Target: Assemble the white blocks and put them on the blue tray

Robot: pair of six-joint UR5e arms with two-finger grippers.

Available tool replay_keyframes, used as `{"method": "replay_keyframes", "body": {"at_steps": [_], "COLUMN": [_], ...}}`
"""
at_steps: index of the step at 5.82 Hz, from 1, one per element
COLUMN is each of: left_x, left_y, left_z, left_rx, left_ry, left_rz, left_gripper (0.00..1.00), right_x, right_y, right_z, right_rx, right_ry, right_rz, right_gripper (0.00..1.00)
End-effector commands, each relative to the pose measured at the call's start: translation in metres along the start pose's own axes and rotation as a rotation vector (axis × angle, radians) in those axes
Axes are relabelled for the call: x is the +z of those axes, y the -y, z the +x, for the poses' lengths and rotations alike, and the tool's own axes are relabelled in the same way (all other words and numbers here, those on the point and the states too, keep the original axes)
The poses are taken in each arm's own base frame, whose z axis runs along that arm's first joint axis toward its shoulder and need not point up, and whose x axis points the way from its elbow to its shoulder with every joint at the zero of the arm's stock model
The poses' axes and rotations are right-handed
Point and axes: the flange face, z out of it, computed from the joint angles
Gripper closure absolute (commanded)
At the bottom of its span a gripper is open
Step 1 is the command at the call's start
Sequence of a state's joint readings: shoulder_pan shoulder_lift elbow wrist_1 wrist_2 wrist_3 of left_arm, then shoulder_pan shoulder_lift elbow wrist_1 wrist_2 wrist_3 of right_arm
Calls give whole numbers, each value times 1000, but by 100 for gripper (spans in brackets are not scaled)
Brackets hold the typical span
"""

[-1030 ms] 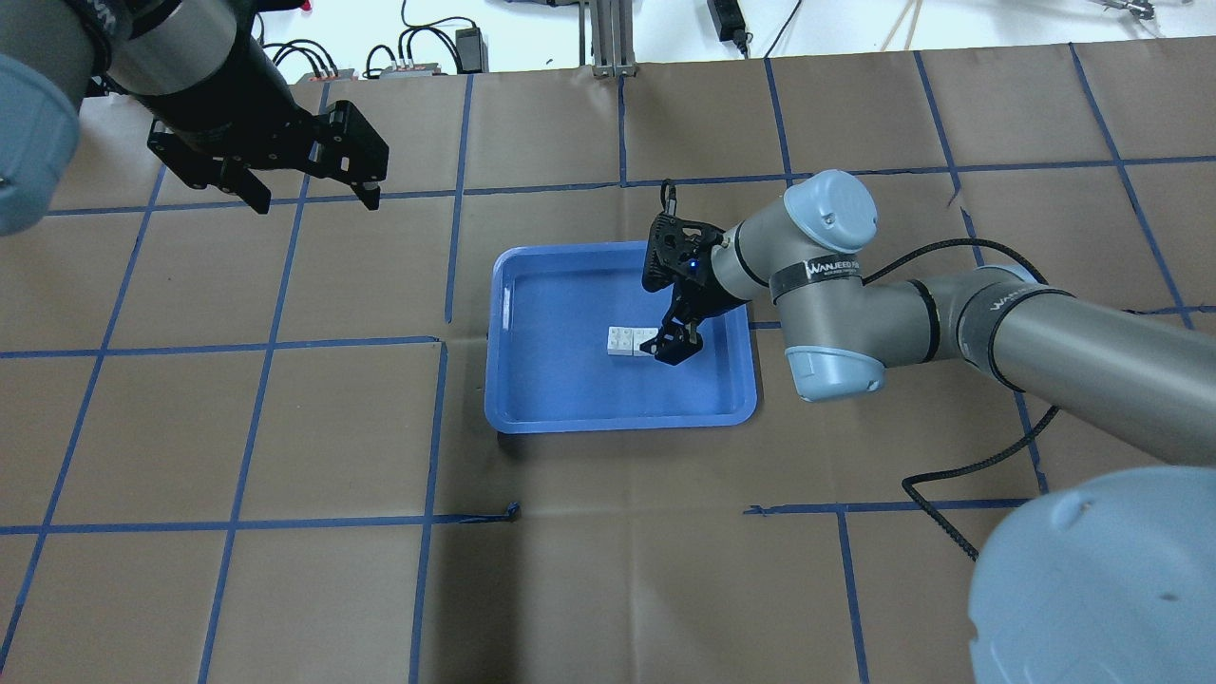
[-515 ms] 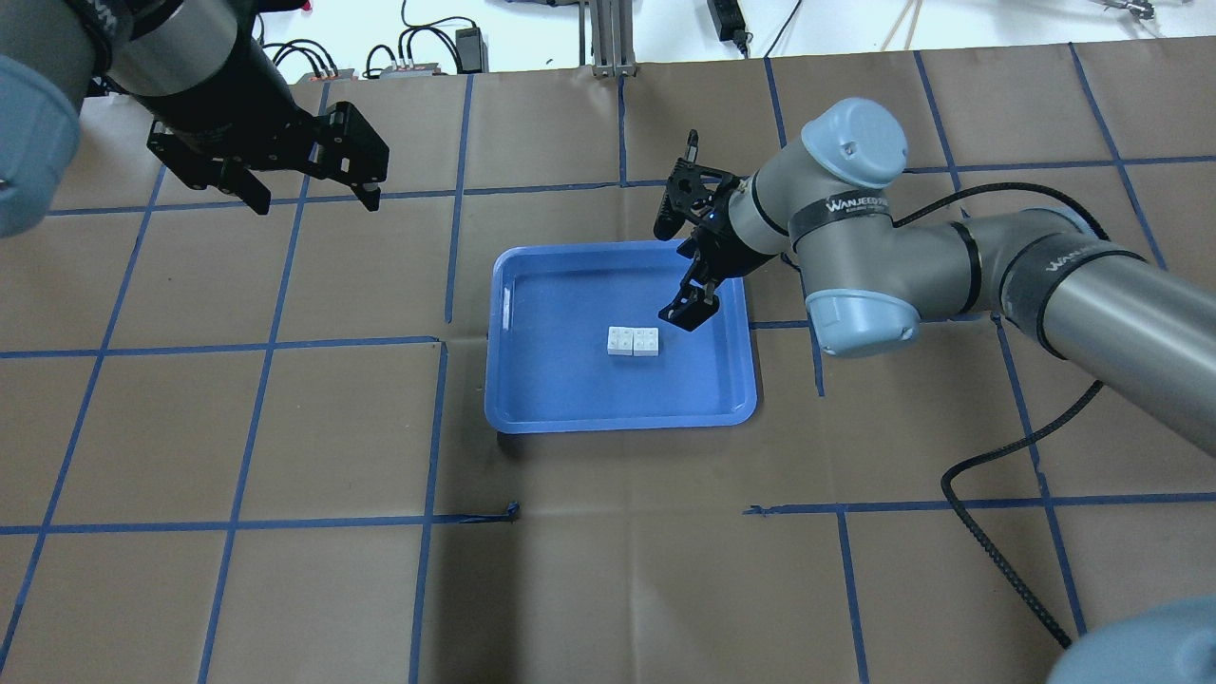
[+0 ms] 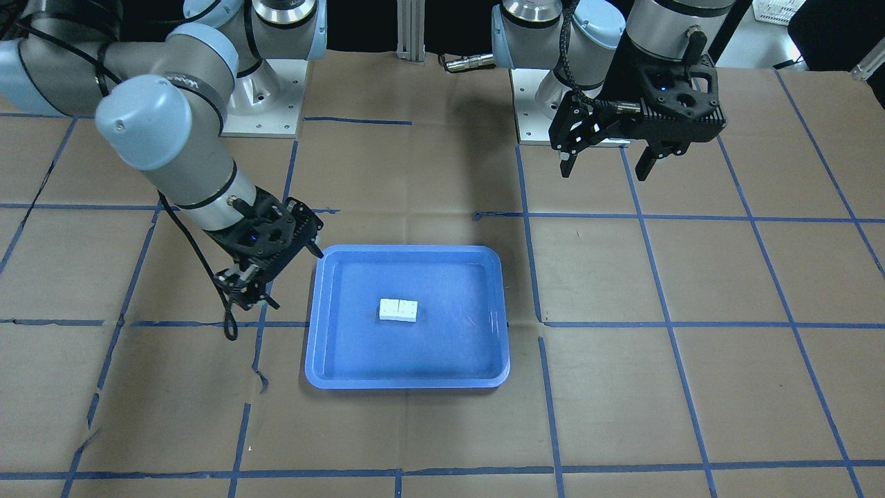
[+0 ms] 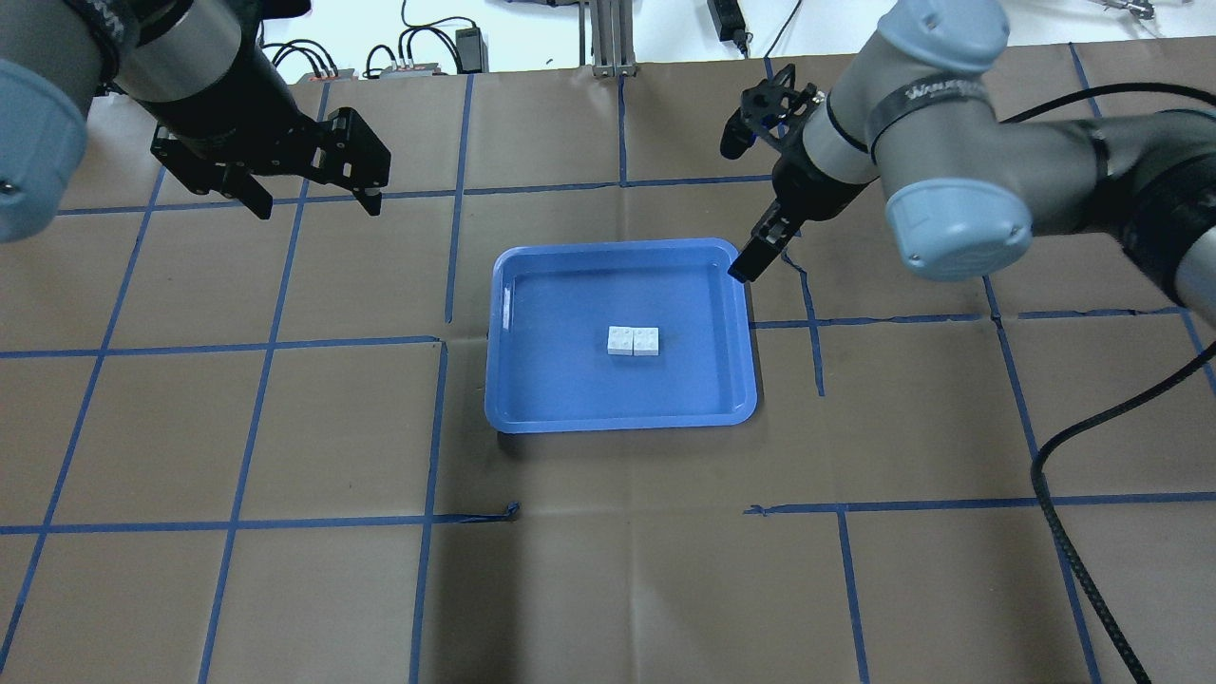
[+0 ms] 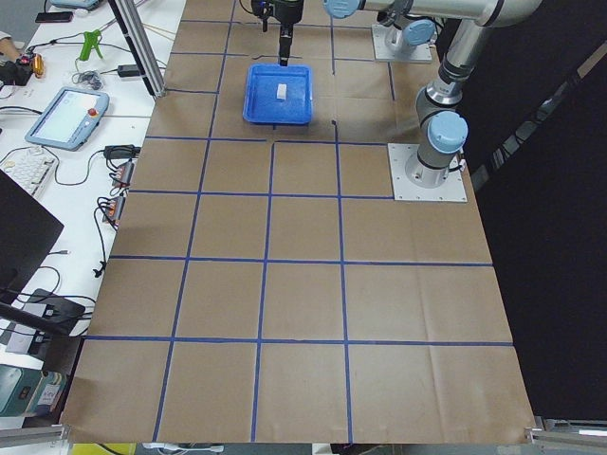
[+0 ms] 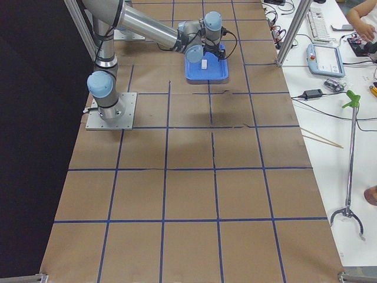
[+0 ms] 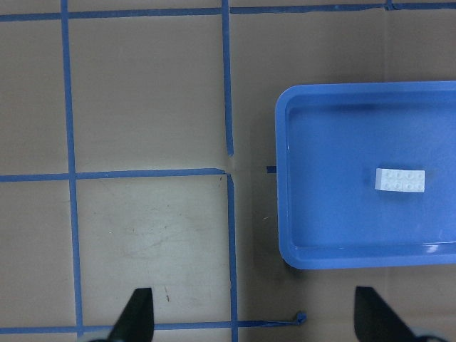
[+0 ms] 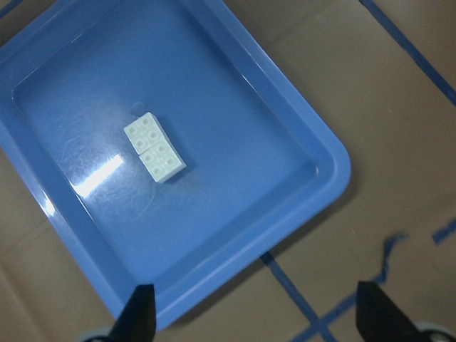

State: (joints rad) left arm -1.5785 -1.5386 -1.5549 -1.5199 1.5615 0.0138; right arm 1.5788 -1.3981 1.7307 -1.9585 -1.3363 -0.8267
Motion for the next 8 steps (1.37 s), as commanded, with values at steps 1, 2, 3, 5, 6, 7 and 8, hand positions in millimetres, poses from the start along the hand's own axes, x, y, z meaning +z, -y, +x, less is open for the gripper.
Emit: {"method": "replay_keyframes", "body": {"at_steps": [1,2,3,5,6,7,8], "left_x": [0,0,0,0,0,0,0], "left_y": [0,0,0,0,0,0,0], "left_z": [0,0,0,0,0,0,0], "left_rx": [0,0,0,0,0,0,0], "left_ry": [0,0,0,0,0,0,0], "left_rz": [1,1,1,2,2,2,2], "left_gripper": [1,1,1,1,1,1,1], "right_x": [-83,-133,-159,-189,-178,-154,-137], "right_y": [-25,-34,-39,-10,-7,-10,-22], "right_z": [9,-4,-20,-58,-59,-50,-43], "right_rx": [320,550,753,958,985,985,1001], "right_ry": [-37,-149,-162,-192,-183,-167,-160], "right_rz": [-117,-176,-207,-195,-208,-254,-271], "right_gripper": [0,0,0,0,0,0,0]}}
